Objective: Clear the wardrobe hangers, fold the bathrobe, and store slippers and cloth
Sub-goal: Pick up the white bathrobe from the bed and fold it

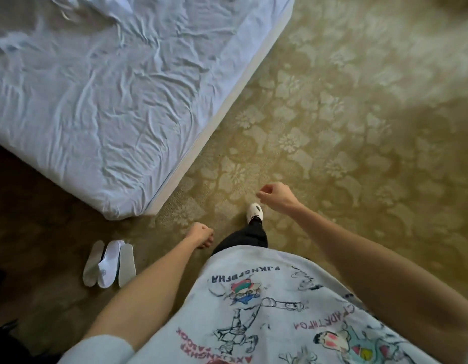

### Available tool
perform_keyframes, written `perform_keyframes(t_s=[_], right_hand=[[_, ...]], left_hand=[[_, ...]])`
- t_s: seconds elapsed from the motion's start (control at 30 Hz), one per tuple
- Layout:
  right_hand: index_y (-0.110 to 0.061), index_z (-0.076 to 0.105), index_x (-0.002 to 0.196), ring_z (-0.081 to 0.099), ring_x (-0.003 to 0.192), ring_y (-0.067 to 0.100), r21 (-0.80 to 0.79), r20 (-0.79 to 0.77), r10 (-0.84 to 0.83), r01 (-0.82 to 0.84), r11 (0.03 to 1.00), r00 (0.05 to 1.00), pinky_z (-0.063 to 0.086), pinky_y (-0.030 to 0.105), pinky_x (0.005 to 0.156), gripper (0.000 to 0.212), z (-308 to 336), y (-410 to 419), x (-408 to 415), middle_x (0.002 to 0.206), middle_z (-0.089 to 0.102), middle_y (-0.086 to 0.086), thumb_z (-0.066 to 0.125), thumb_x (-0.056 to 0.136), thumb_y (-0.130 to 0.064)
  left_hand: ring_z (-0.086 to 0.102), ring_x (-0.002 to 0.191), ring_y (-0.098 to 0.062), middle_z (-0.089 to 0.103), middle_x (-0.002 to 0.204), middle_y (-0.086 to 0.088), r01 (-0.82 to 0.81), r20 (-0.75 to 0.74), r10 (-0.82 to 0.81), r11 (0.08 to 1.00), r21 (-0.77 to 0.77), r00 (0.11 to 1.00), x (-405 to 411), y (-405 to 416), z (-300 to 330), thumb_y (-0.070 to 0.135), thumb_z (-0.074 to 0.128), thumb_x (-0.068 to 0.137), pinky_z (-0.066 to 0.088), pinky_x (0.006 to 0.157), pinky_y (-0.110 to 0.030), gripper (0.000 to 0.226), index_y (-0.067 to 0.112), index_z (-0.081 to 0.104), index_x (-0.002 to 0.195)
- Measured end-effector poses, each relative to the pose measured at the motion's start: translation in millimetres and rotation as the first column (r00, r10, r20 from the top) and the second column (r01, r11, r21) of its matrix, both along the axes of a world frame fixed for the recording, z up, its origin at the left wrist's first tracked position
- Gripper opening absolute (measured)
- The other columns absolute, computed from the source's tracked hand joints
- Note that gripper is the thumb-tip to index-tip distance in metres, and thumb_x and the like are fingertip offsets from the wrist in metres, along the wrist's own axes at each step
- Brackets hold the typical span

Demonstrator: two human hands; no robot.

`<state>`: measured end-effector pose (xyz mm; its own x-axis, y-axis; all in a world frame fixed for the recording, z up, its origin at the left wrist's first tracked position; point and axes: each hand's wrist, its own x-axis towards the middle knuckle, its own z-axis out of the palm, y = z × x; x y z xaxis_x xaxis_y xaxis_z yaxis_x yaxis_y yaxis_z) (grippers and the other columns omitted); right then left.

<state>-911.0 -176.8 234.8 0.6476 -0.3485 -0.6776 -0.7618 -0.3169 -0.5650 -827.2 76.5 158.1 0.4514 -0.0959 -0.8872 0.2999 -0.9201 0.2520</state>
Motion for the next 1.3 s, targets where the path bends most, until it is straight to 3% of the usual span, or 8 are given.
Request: perform_keyframes(t_s=[0.3, 0.43, 0.63, 0.73, 0.9, 1.0, 1.13, 1.3], right_hand=[[-0.008, 0.076, 0.089, 0.069, 0.083, 0.025, -0.153, -0.175, -0.131, 0.105, 0.983, 0.976, 0.055, 0.035, 0.075, 0.022, -5.4, -216.2, 50.5, 0.087, 0.075, 0.009, 0.059, 0.091, -0.022], [0.003, 0.072, 0.091, 0.064, 0.07, 0.025, -0.183, -0.261, -0.233, 0.189, 0.965, 0.937, 0.058, 0.039, 0.072, 0.028, -23.7, -317.7, 76.1, 0.089, 0.075, 0.018, 0.058, 0.089, -0.021], [0.007, 0.07, 0.1, 0.056, 0.066, 0.018, -0.206, -0.236, -0.237, 0.189, 0.96, 0.943, 0.058, 0.041, 0.07, 0.031, -26.6, -469.8, 180.4, 0.097, 0.074, 0.021, 0.057, 0.091, -0.02], [0.006, 0.071, 0.098, 0.059, 0.066, 0.022, -0.186, -0.201, -0.177, 0.139, 0.973, 0.964, 0.052, 0.033, 0.063, 0.03, -10.2, -525.8, 253.9, 0.095, 0.074, 0.021, 0.057, 0.093, -0.02], [-0.006, 0.07, 0.093, 0.062, 0.072, 0.014, -0.155, -0.086, 0.102, -0.115, 0.981, 0.991, 0.049, 0.024, 0.063, 0.024, 21.3, -576.2, 407.5, 0.09, 0.071, 0.006, 0.056, 0.098, -0.025], [-0.012, 0.07, 0.101, 0.067, 0.086, 0.019, -0.109, -0.026, 0.239, -0.24, 0.965, 0.971, 0.057, 0.034, 0.079, 0.02, 31.4, -579.7, 505.0, 0.095, 0.071, 0.004, 0.057, 0.099, -0.027], [-0.014, 0.073, 0.102, 0.069, 0.089, 0.019, -0.102, 0.051, 0.427, -0.42, 0.902, 0.903, 0.056, 0.033, 0.081, 0.02, 34.7, -575.1, 621.6, 0.094, 0.074, 0.002, 0.059, 0.094, -0.025], [-0.014, 0.075, 0.099, 0.068, 0.088, 0.018, -0.127, -0.005, 0.567, -0.563, 0.817, 0.824, 0.054, 0.029, 0.075, 0.019, 25.9, -593.0, 725.7, 0.092, 0.076, 0.004, 0.06, 0.091, -0.022]], left_hand=[[0.057, 0.052, -0.013, 0.068, 0.072, -0.004, 0.12, -0.02, -0.126, 0.971, -0.207, 0.992, 134.9, -261.4, 37.9, 0.015, 0.057, 0.099, 0.044, 0.045, -0.023, 0.017, 0.008, 0.068, 0.087], [0.059, 0.054, -0.012, 0.07, 0.082, -0.005, 0.18, -0.007, -0.19, 0.941, -0.287, 0.982, 195.9, -390.5, 49.1, 0.016, 0.057, 0.098, 0.045, 0.045, -0.019, 0.013, 0.009, 0.067, 0.095], [0.061, 0.057, -0.015, 0.07, 0.081, -0.004, 0.213, 0.028, -0.214, 0.93, -0.3, 0.976, 305.4, -552.0, 56.8, 0.017, 0.057, 0.099, 0.046, 0.049, -0.023, 0.019, 0.004, 0.07, 0.103], [0.059, 0.055, -0.013, 0.069, 0.079, -0.003, 0.211, 0.041, -0.208, 0.937, -0.277, 0.977, 358.9, -601.2, 71.3, 0.016, 0.056, 0.1, 0.046, 0.049, -0.023, 0.018, 0.005, 0.07, 0.102], [0.061, 0.059, -0.016, 0.07, 0.081, -0.007, -0.005, 0.09, 0.028, 0.97, -0.243, 0.996, 447.3, -623.5, 74.5, 0.015, 0.056, 0.098, 0.05, 0.052, -0.023, 0.016, 0.007, 0.069, 0.093], [0.063, 0.061, -0.02, 0.072, 0.08, -0.008, -0.149, 0.072, 0.164, 0.973, -0.178, 0.984, 491.7, -609.8, 62.5, 0.017, 0.055, 0.096, 0.052, 0.057, -0.027, 0.022, 0.003, 0.072, 0.092], [0.058, 0.051, -0.017, 0.067, 0.07, -0.006, -0.364, 0.042, 0.37, 0.925, -0.106, 0.928, 548.0, -597.6, 41.2, 0.013, 0.056, 0.094, 0.045, 0.044, -0.023, 0.018, 0.001, 0.068, 0.089], [0.061, 0.059, -0.02, 0.069, 0.076, -0.008, -0.537, 0.025, 0.542, 0.836, -0.109, 0.84, 619.3, -611.1, 26.8, 0.014, 0.054, 0.092, 0.051, 0.056, -0.028, 0.017, 0.003, 0.066, 0.088]])
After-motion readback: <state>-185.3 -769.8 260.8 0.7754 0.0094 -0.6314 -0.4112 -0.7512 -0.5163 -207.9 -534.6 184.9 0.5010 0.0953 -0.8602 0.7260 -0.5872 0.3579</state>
